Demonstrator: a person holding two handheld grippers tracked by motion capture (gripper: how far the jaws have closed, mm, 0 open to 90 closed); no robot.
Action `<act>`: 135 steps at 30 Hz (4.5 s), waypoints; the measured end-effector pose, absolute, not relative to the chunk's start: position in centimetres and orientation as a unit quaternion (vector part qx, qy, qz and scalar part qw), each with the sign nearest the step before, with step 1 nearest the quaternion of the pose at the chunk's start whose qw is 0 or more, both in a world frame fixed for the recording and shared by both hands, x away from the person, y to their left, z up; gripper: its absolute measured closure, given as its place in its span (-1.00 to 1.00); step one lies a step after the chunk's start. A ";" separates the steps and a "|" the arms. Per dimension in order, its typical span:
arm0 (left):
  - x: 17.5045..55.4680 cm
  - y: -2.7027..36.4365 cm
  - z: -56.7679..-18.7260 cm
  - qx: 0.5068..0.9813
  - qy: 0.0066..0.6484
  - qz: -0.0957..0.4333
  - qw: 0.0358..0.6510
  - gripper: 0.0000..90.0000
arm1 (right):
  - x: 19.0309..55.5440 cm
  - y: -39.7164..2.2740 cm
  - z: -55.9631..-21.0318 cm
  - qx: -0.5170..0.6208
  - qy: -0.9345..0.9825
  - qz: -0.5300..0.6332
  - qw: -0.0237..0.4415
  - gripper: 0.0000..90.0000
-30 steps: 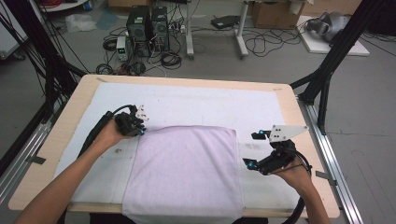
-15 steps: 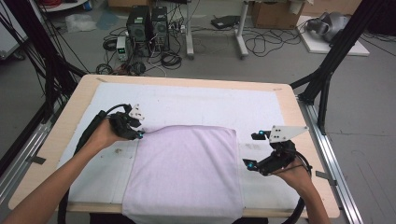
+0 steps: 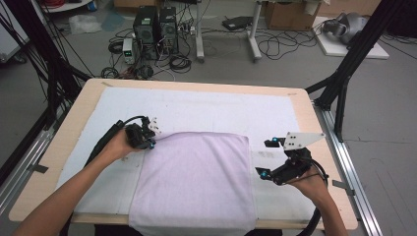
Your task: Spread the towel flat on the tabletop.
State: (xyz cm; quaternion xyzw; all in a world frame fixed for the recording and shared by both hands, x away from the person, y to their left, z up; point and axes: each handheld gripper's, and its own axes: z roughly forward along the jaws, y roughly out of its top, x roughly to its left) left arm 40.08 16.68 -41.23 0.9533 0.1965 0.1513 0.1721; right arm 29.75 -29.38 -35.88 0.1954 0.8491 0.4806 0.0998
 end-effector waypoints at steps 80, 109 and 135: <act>42.6 17.8 -39.7 0.910 0.283 0.186 0.239 0.99 | 29.9 -29.0 -36.0 0.196 0.849 0.481 0.096 -0.94; 41.3 17.7 -41.7 0.932 0.217 0.233 0.174 0.31 | 30.0 -28.7 -35.9 0.194 0.848 0.484 0.092 -0.94; 43.2 17.6 -42.2 0.905 0.288 0.227 0.217 0.95 | 30.2 -28.7 -36.1 0.198 0.849 0.482 0.086 -0.94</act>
